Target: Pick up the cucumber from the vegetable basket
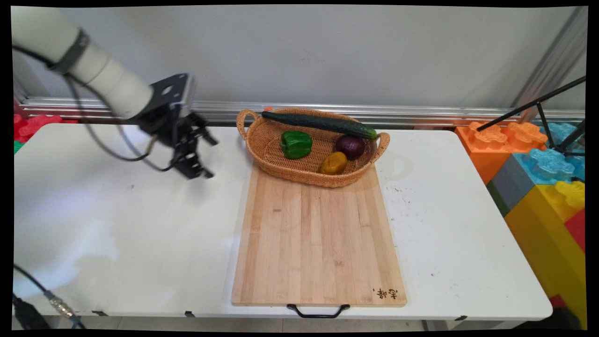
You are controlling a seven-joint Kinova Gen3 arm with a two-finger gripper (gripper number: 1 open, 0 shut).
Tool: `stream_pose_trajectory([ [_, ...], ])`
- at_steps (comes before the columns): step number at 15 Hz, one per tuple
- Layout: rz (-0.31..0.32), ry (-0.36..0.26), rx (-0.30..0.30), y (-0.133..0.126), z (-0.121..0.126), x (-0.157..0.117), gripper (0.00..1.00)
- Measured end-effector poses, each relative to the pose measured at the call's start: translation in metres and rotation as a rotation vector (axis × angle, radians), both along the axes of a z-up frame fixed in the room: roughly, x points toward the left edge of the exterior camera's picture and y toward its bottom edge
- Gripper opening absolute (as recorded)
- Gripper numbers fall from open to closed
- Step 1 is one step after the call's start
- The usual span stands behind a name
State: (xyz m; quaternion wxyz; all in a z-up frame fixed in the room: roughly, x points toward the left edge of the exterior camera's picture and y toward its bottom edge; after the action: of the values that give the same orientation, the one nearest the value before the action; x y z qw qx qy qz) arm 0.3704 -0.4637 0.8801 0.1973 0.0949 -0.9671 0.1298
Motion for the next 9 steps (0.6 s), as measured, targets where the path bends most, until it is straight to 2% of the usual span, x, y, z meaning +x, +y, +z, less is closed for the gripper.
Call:
stream_pose_trajectory([
  [3,-0.047,0.03,-0.079,-0.031,0.006,-0.033,1.0],
  [9,-0.079,0.057,-0.17,-0.089,0.003,-0.084,1.0],
])
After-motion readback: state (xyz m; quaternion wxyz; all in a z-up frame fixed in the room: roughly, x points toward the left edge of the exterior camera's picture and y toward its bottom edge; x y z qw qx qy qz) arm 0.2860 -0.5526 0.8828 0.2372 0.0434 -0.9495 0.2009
